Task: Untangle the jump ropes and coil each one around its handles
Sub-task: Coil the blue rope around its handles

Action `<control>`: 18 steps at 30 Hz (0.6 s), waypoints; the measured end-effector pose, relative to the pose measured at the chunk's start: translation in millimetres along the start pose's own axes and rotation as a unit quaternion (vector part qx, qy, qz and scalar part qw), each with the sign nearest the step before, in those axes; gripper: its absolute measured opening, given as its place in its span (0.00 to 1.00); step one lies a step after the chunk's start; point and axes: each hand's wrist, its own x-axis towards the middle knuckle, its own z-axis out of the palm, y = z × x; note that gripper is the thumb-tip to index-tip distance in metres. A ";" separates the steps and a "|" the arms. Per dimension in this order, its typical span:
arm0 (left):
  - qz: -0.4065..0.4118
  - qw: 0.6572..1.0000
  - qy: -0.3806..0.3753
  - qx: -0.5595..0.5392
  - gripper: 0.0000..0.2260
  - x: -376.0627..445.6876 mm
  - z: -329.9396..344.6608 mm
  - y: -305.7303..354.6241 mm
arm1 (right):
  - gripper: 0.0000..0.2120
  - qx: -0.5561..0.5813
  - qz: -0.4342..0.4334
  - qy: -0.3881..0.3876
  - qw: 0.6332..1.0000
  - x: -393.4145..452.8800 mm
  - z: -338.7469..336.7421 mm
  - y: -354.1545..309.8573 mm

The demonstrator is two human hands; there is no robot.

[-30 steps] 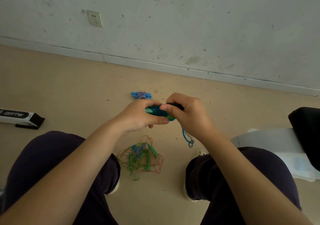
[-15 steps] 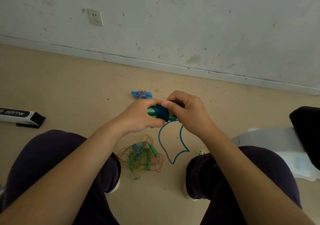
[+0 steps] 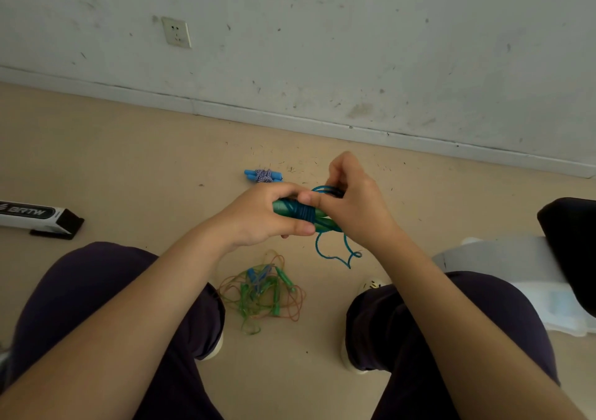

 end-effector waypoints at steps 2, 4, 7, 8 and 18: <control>0.005 1.000 0.000 -0.017 0.26 -0.7 -0.2 0.6 | 0.20 0.005 -0.009 -0.026 1.000 0.0 -2.3 1.6; 0.019 0.999 -0.012 -0.034 0.33 -0.9 -3.1 -0.8 | 0.15 0.008 -0.016 -0.061 0.998 1.0 -3.2 2.8; 0.041 0.998 -0.019 -0.033 0.30 -1.8 -3.3 -0.5 | 0.07 0.041 0.008 -0.108 0.993 4.2 -3.0 5.4; 0.043 0.999 -0.011 -0.029 0.26 -1.8 -1.6 0.5 | 0.08 0.052 0.022 -0.119 0.991 4.2 -3.4 5.5; 0.025 0.976 0.092 -0.197 0.19 2.6 -6.4 0.4 | 0.24 0.158 0.098 -0.183 0.965 -4.2 0.1 -0.3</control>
